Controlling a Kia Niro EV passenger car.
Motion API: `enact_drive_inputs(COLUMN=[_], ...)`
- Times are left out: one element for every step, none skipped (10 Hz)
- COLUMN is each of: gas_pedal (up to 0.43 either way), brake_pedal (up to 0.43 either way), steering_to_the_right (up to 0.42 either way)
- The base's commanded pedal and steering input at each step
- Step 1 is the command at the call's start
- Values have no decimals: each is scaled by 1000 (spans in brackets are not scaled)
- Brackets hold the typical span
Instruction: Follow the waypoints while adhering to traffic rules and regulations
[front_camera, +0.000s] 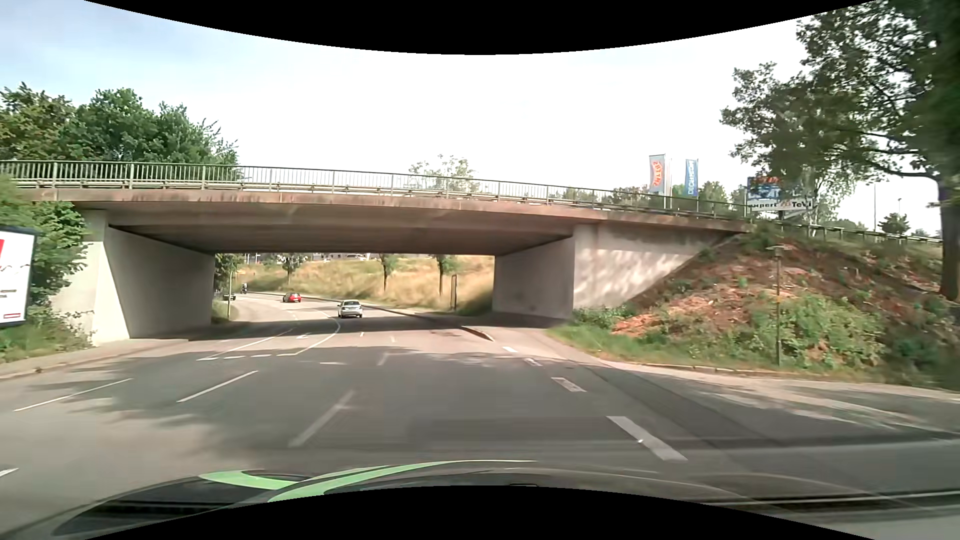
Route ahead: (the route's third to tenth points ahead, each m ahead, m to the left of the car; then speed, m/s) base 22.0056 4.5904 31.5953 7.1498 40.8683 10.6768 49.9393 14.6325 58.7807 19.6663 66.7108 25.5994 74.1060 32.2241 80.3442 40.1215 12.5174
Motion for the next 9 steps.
enact_drive_inputs(gas_pedal=[39, 39, 39, 39, 47, 47, 47, 59, 59], brake_pedal=[0, 0, 0, 0, 0, 0, 0, 0, 0], steering_to_the_right=[-49, -49, -49, -48, -48, -48, -48, -47, -47])
